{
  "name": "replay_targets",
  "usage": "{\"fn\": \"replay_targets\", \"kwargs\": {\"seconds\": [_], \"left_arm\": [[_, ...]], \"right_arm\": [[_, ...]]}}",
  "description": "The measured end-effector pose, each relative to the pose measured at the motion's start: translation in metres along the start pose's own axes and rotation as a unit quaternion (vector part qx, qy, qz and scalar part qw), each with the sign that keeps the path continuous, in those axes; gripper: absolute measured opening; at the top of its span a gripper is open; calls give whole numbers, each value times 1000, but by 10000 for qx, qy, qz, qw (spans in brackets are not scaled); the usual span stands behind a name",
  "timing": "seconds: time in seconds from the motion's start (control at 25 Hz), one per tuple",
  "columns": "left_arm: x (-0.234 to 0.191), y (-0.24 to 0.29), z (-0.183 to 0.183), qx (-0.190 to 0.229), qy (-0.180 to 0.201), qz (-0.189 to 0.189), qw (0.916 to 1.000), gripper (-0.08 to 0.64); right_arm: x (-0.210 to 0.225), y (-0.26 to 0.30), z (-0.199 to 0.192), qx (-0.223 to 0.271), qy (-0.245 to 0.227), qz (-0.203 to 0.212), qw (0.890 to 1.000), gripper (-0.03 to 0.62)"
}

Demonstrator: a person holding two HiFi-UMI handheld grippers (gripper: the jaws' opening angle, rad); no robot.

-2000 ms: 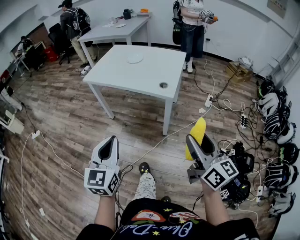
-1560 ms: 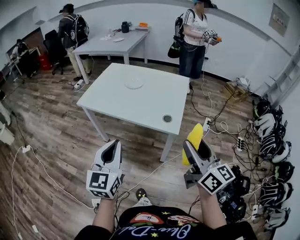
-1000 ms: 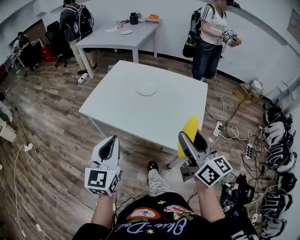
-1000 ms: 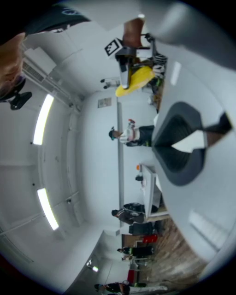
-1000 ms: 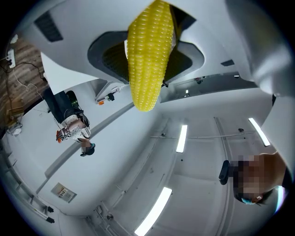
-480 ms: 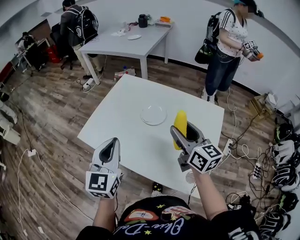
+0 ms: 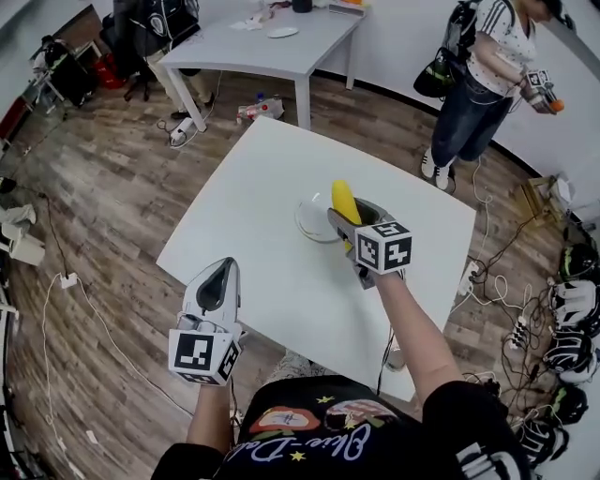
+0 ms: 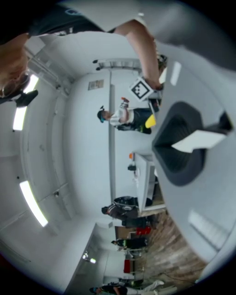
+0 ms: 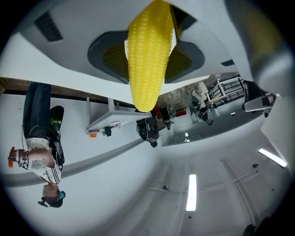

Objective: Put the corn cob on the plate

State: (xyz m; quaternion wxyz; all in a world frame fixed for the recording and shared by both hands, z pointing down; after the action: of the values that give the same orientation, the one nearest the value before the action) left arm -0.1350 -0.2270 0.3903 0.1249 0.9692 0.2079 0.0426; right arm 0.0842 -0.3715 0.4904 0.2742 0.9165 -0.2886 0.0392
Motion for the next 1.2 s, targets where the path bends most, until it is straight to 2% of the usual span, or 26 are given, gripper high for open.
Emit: {"fn": "replay_targets", "kwargs": {"seconds": [0.12,0.32,0.64,0.76,0.92,0.96,1.08,1.2], "left_arm": [[-9,9,-2,-62,-34,-42,10000,-2],[-24,20,-20,-312,-289,-21,9991,-2],[-49,26,-35,-459,-437,94,9979,-2],[-48,28,-34,-433,-427,42,9981,-2],[-45,26,-32,-540,24,107,9985,-2],[-45,25,-31,-548,61,102,9984,-2],[-47,25,-26,-483,-134,27,9987,-2],[-50,24,-17,-360,-102,29,9993,-2]], "right_arm": [[7,37,-7,-567,-242,-70,9981,247],[24,88,-21,-1532,-647,-83,9860,247],[32,119,-49,-2320,-923,-304,9678,247],[31,123,-52,-2386,-1134,-389,9637,247],[25,121,-52,-2346,-1319,-306,9626,249],[23,119,-51,-2294,-1295,-307,9642,249],[16,106,-35,-1968,-1279,-400,9713,249],[2,73,-8,-1252,-1136,-495,9844,249]]}}
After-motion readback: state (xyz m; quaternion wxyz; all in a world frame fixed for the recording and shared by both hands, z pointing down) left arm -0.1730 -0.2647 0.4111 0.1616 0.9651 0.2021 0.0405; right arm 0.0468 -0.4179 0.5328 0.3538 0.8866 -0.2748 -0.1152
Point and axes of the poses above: the fingertips, and each gripper's own axes: y forward along the fingers, x to its right, z out of its top, the point moved 2 cm from there along -y, backward along the fingers, and after that the axes turned 6 degrees about -x, right-handed, at the moved point
